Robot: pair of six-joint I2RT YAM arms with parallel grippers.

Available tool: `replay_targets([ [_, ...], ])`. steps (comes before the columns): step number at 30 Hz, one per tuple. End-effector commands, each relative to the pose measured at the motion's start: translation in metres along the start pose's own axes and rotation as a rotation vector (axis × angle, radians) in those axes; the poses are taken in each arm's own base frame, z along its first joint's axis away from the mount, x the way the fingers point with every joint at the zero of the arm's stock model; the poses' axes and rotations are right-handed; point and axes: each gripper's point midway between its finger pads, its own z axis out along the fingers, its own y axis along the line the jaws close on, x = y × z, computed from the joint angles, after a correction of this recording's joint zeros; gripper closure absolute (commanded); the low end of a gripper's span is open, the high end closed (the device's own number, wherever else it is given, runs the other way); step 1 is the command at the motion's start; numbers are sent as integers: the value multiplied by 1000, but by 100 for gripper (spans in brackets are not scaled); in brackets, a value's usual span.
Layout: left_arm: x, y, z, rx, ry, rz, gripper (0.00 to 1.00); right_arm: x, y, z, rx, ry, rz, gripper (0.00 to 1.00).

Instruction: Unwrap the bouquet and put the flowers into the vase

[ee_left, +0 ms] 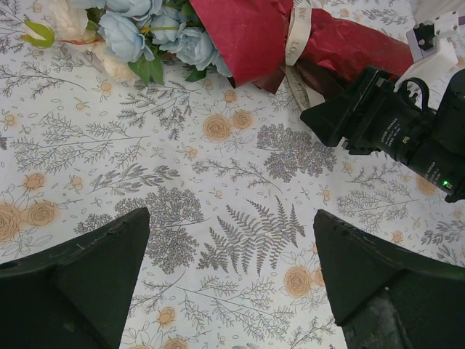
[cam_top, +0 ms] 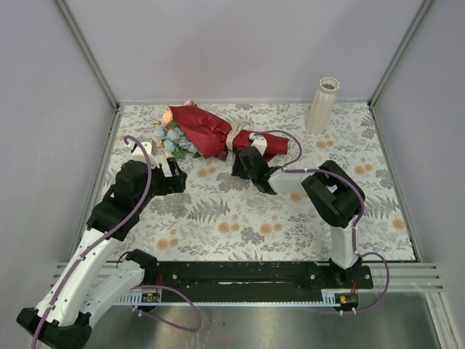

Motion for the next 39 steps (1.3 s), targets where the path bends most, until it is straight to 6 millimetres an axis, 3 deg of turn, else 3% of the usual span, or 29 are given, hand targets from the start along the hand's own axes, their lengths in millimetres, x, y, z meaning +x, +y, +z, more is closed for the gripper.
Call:
replay_targets([
  [1,-4,0,3,-11,-20,-19,2,-26,13,5,-16,-61,60,39],
  [6,-6,6,2,-39,-31,-11,2,-45,-31,-14,197,-90,242,34],
  [8,-5,6,3,-40,-29,-9,2,-56,-42,-22,219,-126,311,33],
  [11,-5,6,4,-39,-26,-7,2,-75,-42,-26,164,-152,334,33],
  [13,-4,6,5,-42,-20,-1,2,-86,-34,-30,119,-136,261,32],
  [18,-6,10,2,-61,-32,1,2,-119,-14,-41,57,-111,-130,30],
  [26,-15,8,-4,-46,-73,-3,2,-138,6,-22,-51,-41,-678,18],
  [31,-20,8,-11,-36,-114,-14,2,-129,18,-6,-168,-7,-849,15],
  [39,-19,13,-7,-70,-107,-17,2,-112,9,20,-193,41,-981,19],
])
